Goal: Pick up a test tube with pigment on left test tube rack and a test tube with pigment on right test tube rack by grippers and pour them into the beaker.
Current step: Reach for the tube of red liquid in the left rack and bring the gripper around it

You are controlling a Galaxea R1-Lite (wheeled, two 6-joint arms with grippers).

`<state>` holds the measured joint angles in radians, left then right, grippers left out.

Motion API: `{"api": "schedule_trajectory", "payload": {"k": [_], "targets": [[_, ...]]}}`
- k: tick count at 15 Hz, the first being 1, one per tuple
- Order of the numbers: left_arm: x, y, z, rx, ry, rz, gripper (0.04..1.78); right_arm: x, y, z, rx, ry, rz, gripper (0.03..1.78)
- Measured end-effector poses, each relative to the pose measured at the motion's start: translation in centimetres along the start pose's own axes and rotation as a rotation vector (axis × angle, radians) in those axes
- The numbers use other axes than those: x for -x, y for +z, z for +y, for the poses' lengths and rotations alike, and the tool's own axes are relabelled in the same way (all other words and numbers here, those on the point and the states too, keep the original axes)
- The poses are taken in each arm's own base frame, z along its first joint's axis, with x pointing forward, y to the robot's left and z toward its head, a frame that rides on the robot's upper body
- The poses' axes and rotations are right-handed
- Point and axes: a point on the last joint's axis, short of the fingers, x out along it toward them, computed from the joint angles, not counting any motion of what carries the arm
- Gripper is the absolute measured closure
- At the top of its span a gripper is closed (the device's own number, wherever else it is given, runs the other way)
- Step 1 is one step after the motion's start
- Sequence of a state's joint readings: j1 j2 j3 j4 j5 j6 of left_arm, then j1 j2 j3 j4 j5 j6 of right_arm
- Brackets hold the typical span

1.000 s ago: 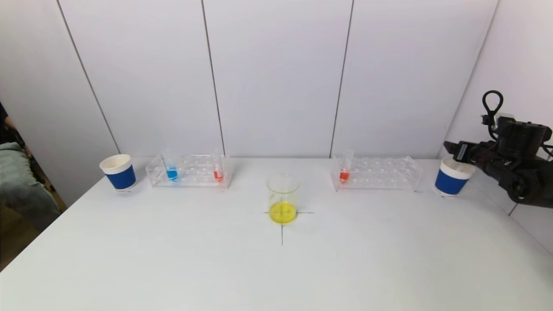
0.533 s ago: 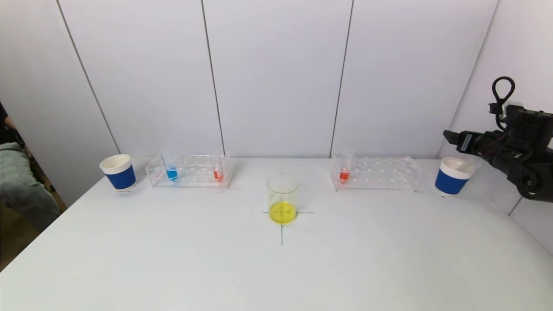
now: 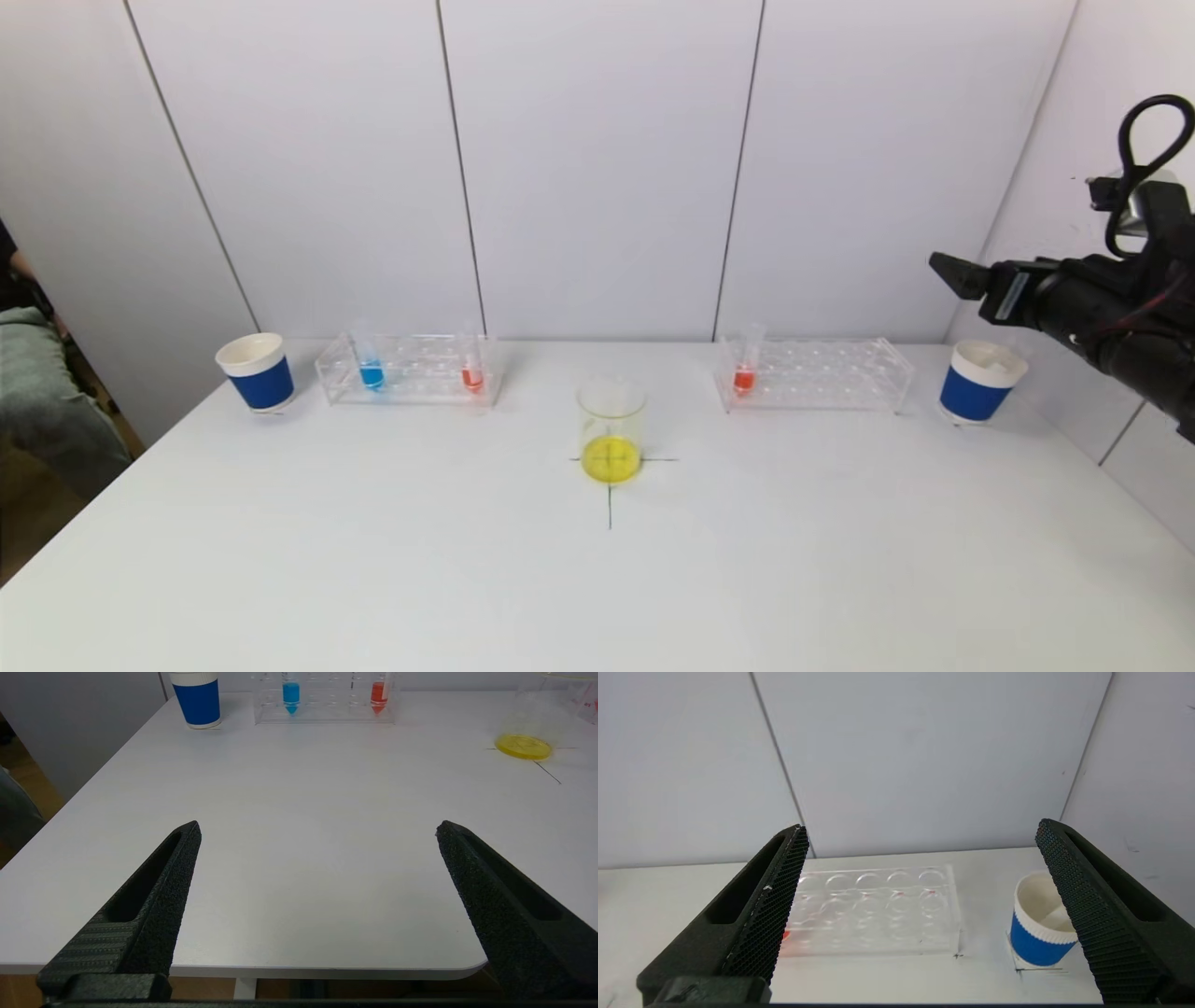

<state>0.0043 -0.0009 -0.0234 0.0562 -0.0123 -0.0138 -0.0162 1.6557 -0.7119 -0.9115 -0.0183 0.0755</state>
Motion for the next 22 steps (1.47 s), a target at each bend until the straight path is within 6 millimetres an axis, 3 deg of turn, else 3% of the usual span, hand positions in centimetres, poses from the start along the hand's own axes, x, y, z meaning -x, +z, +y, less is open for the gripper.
{"api": "schedule_trajectory", "payload": {"k": [8, 11, 18, 22], "targets": [[0.0, 0.0, 0.0, 0.0, 0.0, 0.0, 0.06, 12.4, -1.1, 0.1, -0.011, -0.003, -0.118, 0.05], [0.0, 0.0, 0.0, 0.0, 0.0, 0.0, 0.06, 17.2, -2.9, -0.2, -0.011, 0.002, -0.136, 0.05], [0.0, 0.0, 0.0, 0.0, 0.0, 0.0, 0.06, 26.1, -6.5, -0.9, -0.008, 0.039, -0.141, 0.05], [0.0, 0.0, 0.0, -0.001, 0.0, 0.0, 0.06, 29.9, -10.0, -1.2, 0.006, 0.074, -0.102, 0.05]]}}
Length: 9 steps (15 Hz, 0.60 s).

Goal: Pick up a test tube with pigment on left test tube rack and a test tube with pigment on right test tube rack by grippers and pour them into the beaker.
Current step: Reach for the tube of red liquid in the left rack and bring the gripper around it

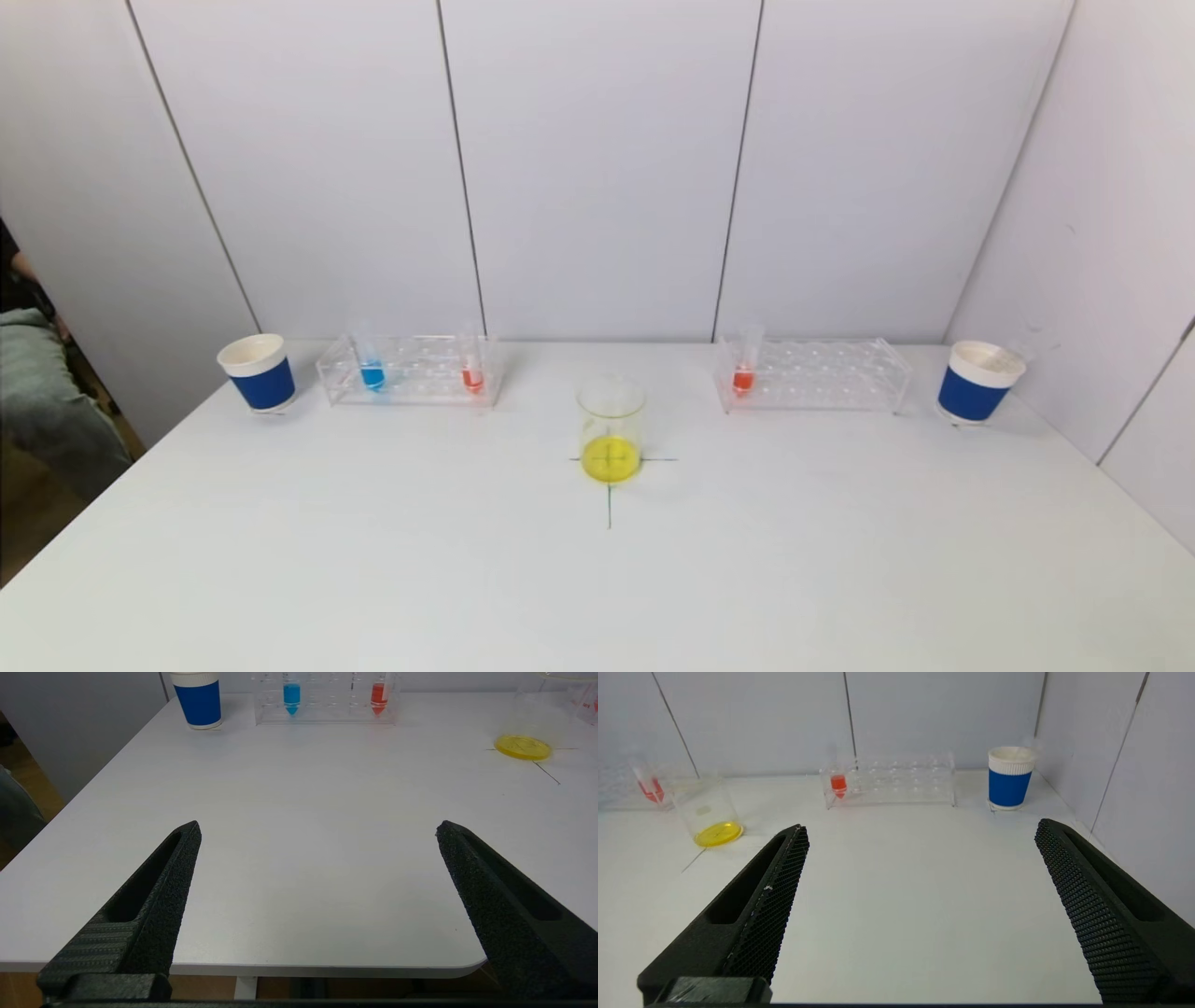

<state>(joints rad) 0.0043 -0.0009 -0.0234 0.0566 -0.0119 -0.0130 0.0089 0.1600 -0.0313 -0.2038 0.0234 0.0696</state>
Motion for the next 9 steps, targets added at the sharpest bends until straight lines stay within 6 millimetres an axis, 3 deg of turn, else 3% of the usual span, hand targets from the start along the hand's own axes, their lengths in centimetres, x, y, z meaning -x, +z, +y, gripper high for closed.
{"api": "schedule_trajectory", "payload": {"k": [5, 9], "targets": [[0.0, 0.0, 0.0, 0.0, 0.0, 0.0, 0.06, 1.3, -2.7, -0.2, 0.087, -0.031, 0.058, 0.05], [0.0, 0.0, 0.0, 0.0, 0.0, 0.0, 0.06, 1.4, -3.0, -0.2, 0.085, -0.032, 0.059, 0.05]]}}
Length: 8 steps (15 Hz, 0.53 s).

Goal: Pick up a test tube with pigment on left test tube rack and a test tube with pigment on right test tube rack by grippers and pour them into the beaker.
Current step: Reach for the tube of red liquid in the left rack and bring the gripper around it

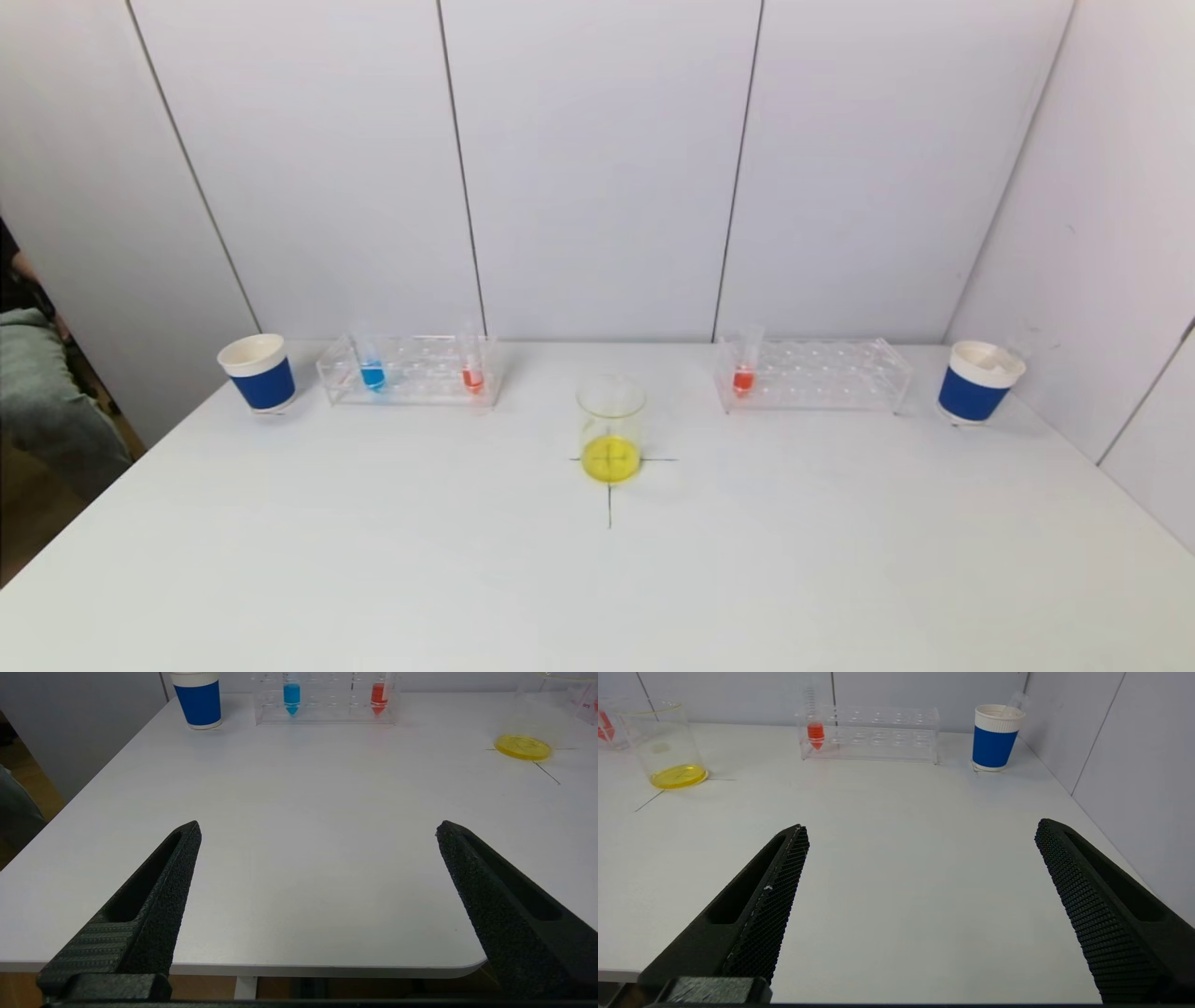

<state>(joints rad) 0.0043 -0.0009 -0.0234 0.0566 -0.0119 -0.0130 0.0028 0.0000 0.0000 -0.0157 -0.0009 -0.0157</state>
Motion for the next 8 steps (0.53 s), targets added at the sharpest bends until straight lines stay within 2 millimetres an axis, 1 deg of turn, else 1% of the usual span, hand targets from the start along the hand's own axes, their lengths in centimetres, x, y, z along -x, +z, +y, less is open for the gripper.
{"api": "schedule_trajectory", "payload": {"k": [8], "targets": [[0.0, -0.01, 0.0, -0.003, -0.001, 0.0, 0.06, 0.01, -0.03, 0.0, -0.009, -0.001, 0.001, 0.05]]}}
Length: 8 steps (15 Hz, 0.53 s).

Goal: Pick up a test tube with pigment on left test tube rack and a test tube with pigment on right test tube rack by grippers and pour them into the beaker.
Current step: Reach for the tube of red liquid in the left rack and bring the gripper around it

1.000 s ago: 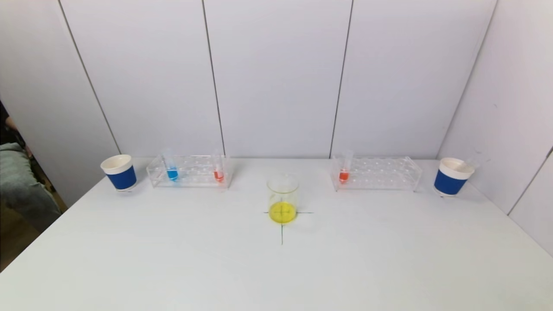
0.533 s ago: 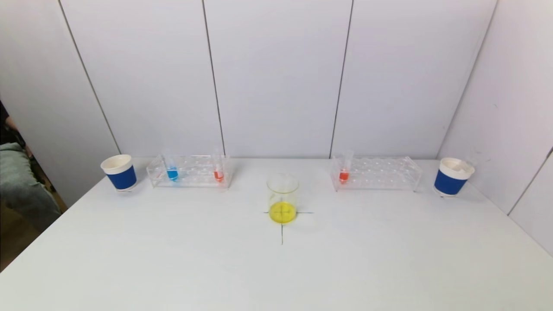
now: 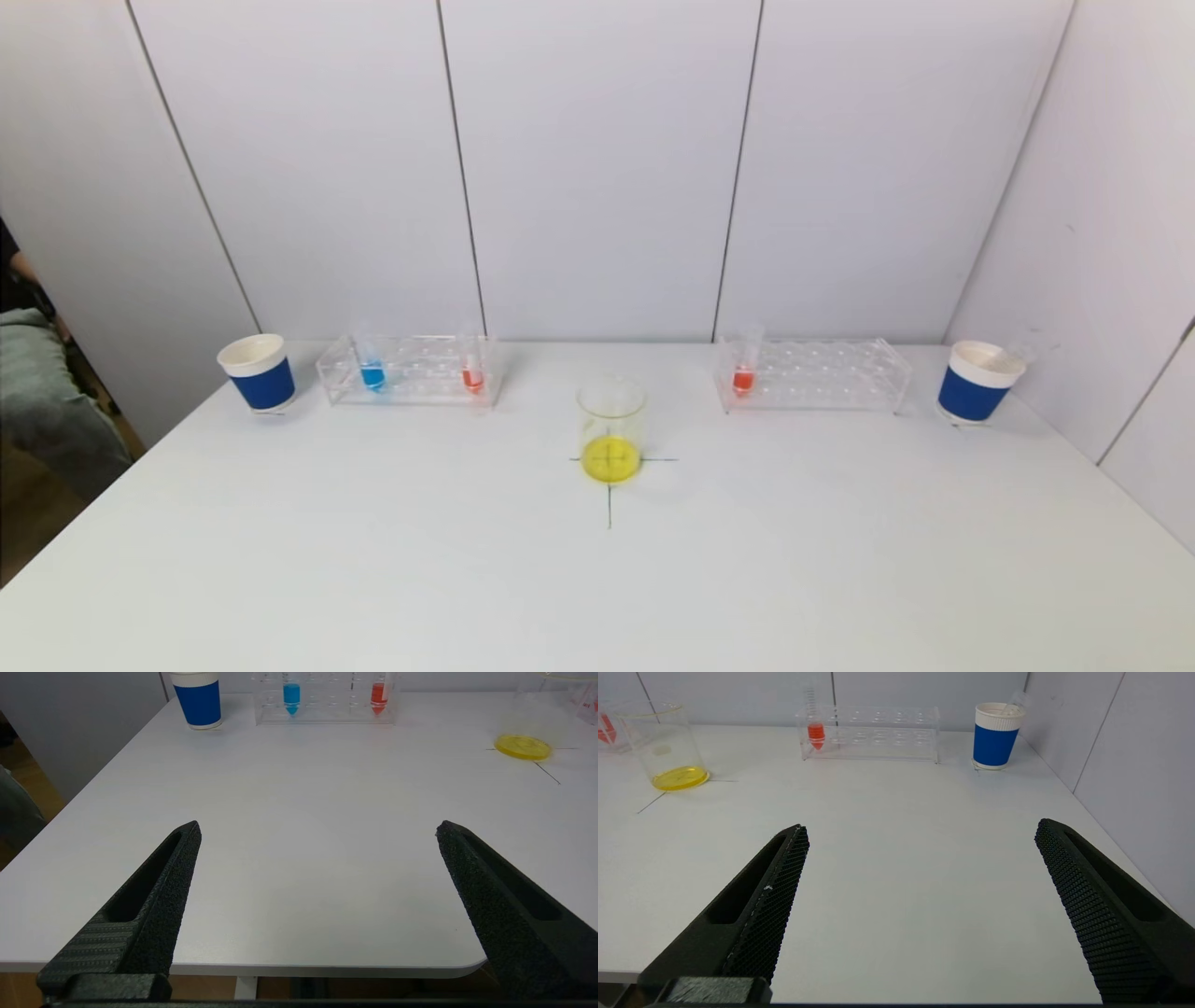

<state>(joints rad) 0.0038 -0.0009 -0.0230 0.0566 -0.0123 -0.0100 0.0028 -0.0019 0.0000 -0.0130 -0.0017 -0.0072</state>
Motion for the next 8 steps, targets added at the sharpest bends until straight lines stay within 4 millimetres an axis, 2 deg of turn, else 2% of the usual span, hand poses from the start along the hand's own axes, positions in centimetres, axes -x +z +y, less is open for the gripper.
{"api": "schedule_trajectory", "payload": {"k": [6, 8], "targets": [[0.1, 0.1, 0.0, -0.033, -0.007, 0.011, 0.06, 0.0, 0.0, 0.0, 0.0, 0.0, 0.0, 0.05], [0.5, 1.5, 0.0, -0.037, -0.011, -0.014, 0.06, 0.0, 0.0, 0.0, 0.0, 0.0, 0.0, 0.05]]}}
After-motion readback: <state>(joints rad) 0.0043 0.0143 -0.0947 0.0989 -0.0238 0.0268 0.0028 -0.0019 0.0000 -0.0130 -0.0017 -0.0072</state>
